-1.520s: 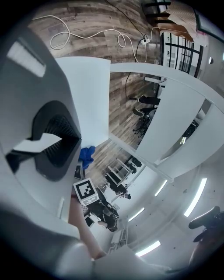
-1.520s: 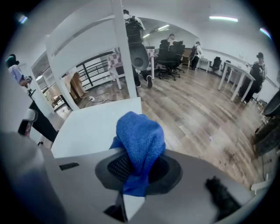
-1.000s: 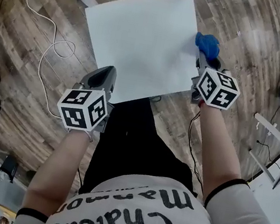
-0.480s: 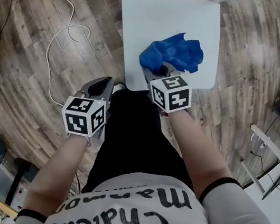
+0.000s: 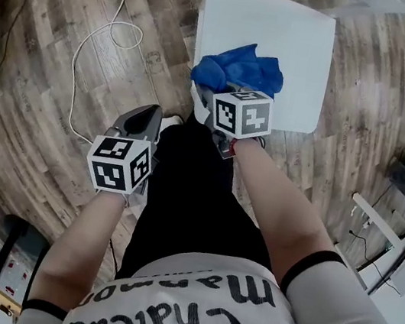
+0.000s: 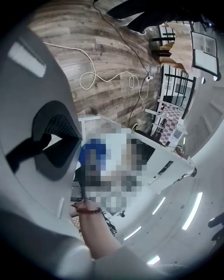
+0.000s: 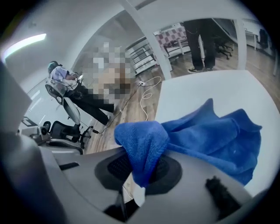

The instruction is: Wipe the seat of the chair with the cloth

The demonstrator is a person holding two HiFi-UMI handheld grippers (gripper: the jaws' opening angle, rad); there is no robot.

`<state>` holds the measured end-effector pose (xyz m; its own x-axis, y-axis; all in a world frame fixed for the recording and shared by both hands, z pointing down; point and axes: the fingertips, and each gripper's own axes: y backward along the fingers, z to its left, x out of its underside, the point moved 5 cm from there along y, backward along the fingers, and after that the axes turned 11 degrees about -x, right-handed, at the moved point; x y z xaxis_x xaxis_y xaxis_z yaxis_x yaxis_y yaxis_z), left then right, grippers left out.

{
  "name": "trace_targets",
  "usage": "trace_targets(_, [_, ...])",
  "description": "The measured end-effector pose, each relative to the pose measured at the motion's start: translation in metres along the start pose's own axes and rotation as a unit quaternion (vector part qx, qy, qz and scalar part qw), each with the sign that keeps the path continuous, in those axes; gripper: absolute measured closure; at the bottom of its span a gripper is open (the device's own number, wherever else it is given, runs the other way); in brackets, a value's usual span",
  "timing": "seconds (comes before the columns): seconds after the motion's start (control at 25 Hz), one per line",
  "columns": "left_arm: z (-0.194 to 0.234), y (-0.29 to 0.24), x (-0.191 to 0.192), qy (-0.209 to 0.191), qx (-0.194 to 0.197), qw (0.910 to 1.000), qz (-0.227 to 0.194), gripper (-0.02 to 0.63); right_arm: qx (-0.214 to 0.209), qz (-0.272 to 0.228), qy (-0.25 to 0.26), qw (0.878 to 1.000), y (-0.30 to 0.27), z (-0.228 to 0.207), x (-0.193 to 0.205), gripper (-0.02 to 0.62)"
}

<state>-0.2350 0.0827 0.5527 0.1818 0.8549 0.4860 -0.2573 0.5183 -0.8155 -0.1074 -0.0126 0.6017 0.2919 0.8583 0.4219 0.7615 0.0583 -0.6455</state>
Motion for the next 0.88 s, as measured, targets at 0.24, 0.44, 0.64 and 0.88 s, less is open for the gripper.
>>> trace_targets(0.24, [-0.015,-0.007,0.007,0.013,0.000,0.9999,0.000,0.597,0.027,0.023,0.037,0.999,0.007,-0.026,0.007,0.529])
trace_targets(0.44, [-0.047,-0.023,0.013,0.033,-0.003,0.9995,-0.004,0.597,0.051,0.015,0.027,0.998,0.038,-0.054,0.019,0.529])
trace_targets(0.64, [-0.092,-0.041,0.022,0.039,0.005,0.9992,0.005,0.597,0.078,0.012,0.020,0.997,0.088,-0.099,0.032,0.529])
trace_targets(0.88, [-0.141,-0.052,0.022,0.016,0.016,0.9997,0.012,0.597,0.123,-0.025,-0.031,0.992,0.156,-0.160,0.045,0.529])
